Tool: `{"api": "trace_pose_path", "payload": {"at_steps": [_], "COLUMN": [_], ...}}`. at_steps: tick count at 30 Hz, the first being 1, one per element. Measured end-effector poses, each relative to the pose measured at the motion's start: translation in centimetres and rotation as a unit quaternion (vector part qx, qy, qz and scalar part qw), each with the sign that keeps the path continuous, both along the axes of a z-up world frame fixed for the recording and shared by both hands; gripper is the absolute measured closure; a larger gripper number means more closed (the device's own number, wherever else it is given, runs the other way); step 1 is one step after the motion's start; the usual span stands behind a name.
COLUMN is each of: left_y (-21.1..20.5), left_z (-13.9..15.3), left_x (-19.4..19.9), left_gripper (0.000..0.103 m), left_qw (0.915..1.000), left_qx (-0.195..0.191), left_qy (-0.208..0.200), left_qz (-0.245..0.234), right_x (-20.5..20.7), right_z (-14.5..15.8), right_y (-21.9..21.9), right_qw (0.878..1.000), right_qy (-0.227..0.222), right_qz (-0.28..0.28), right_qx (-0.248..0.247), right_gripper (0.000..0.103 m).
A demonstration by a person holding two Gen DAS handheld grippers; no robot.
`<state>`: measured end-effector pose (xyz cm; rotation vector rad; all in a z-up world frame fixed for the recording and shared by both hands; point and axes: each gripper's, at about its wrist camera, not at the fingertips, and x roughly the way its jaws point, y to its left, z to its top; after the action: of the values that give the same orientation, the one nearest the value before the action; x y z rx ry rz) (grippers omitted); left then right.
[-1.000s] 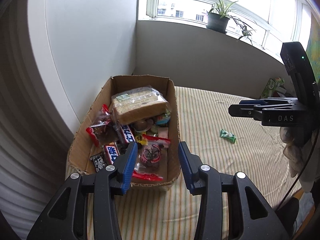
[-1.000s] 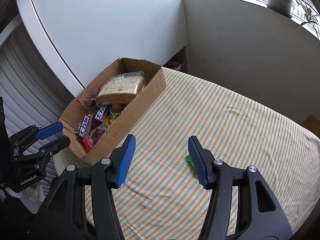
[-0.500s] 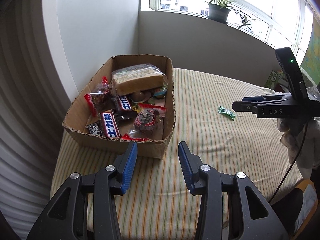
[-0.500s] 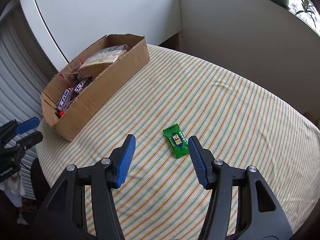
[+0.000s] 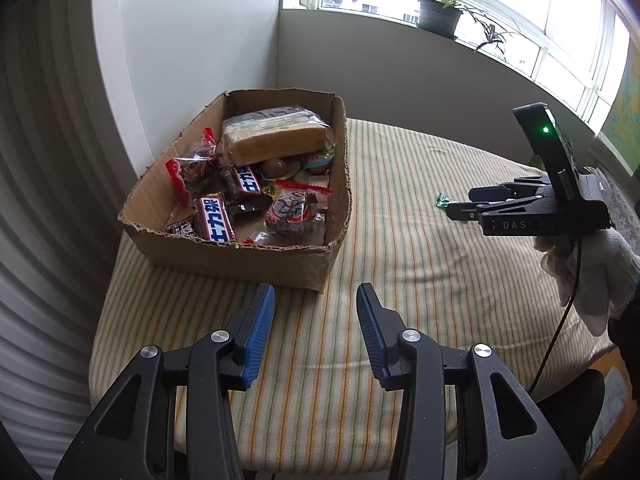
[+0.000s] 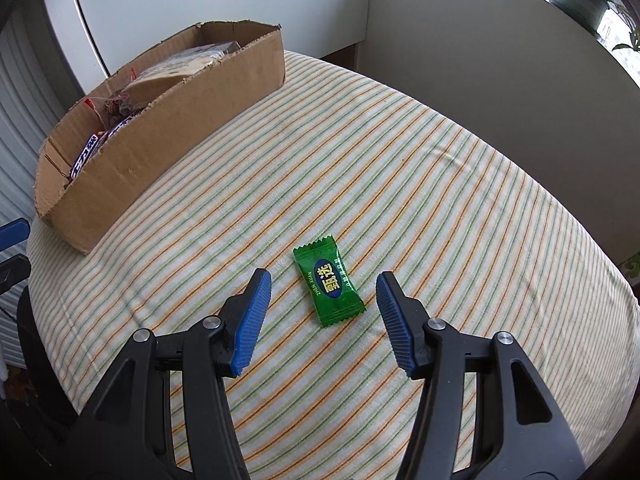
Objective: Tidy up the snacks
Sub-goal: 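Grasp the green candy with the right tool, then carry the green candy over the box and open the right tool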
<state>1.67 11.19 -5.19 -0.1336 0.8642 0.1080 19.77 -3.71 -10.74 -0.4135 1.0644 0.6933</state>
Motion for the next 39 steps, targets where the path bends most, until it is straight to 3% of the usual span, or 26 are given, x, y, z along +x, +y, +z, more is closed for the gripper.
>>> {"api": "trace_pose_path", "payload": {"at_steps": [3,5,7,9,10,16,20,25,33,39], "left_y": [-0.2,-0.2,-0.2,-0.1,0.0,0.3,0.1,0.1,0.8,1.0], "left_z": [-0.7,-1.4,-2.1,-2.9,-3.2,-5.2,-5.6,-5.8,-5.6,-5.3], "left_x": [-0.3,-0.5,-0.6,-0.7,-0.8,-0.7,-0.8,-1.0,-1.0,-1.2], "left_gripper": [0.062,0.062,0.061,0.045,0.044,0.038,0.035,0.031,0.031,0.031], "left_qw": [0.9999,0.9997,0.9994,0.9991,0.9989,0.9972,0.9978,0.9982,0.9984,0.9984], "left_qx": [-0.005,-0.006,-0.008,-0.008,-0.010,-0.010,-0.001,-0.005,-0.023,-0.028], "left_qy": [0.009,0.020,0.031,0.041,0.044,0.070,0.063,0.058,0.051,0.049], "left_qz": [0.005,0.008,0.009,0.013,0.015,0.022,0.019,0.016,0.011,0.007], "right_x": [0.4,0.3,0.2,0.1,0.0,-0.2,-0.3,-1.0,-2.4,-3.2], "right_z": [-0.7,-0.6,-0.5,-0.5,-0.4,-0.3,0.3,3.2,10.0,11.1], "right_y": [0.4,0.5,0.5,0.5,0.5,0.4,-0.1,0.3,6.5,12.0], "right_qw": [1.000,1.000,1.000,1.000,1.000,1.000,1.000,0.999,0.994,0.991], "right_qy": [0.004,0.003,0.006,0.006,0.007,0.007,0.010,-0.003,-0.030,-0.036], "right_qz": [0.005,0.009,0.012,0.012,0.010,-0.002,-0.018,-0.026,0.031,0.066], "right_qx": [-0.008,-0.007,-0.006,-0.006,-0.006,-0.005,0.010,0.046,0.103,0.108], "right_gripper": [0.046,0.053,0.067,0.073,0.077,0.078,0.078,0.078,0.078,0.078]}}
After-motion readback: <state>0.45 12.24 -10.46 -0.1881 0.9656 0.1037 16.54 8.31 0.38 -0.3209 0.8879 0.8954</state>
